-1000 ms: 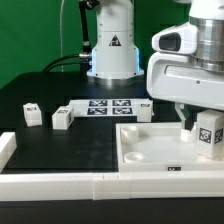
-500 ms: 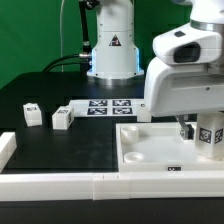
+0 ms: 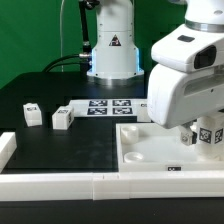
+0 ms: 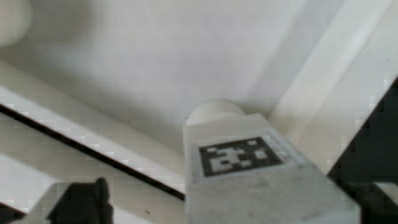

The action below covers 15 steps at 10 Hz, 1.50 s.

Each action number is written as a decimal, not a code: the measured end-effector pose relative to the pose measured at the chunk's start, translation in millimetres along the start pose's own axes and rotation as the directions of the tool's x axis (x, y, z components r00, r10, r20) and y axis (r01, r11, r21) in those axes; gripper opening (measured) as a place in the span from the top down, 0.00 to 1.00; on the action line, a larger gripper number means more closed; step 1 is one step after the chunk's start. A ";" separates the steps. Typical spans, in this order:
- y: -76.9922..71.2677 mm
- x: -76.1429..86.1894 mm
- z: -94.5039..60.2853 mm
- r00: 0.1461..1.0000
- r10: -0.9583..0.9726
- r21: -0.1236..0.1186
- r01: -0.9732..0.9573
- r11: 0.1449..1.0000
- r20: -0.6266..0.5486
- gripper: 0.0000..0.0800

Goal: Assemble one leg

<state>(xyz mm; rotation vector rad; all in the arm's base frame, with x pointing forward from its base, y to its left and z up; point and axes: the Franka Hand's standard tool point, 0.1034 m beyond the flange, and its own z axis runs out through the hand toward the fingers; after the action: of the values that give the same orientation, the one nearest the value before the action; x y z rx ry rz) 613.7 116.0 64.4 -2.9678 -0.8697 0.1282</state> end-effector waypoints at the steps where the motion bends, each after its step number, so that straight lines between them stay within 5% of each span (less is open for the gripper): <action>1: 0.0 0.0 0.0 1.000 0.003 0.001 -0.003 1.000 0.000 0.46; 2: -0.1 0.0 0.2 1.000 0.003 0.001 -0.003 1.000 0.000 0.46; 3: -0.1 0.0 0.2 1.000 0.012 0.001 -0.012 1.000 0.000 0.64; 6: 0.9 0.2 0.4 0.994 0.111 0.002 -0.111 0.994 -0.003 0.64; 7: 0.4 0.4 0.7 0.941 0.338 0.008 -0.338 0.941 -0.003 0.64; 10: -3.3 4.2 1.4 0.733 0.680 0.014 -0.680 0.733 -0.015 0.64; 15: -3.9 5.8 1.6 0.158 0.987 0.027 -0.987 0.158 0.005 0.64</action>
Offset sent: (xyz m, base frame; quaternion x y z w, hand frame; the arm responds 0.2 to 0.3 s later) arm 0.0000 0.0000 0.0000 0.0000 0.0000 0.0899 0.9960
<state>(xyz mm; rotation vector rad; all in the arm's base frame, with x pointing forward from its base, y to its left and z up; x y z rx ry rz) 616.3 122.5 62.7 -2.8567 1.2818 0.1355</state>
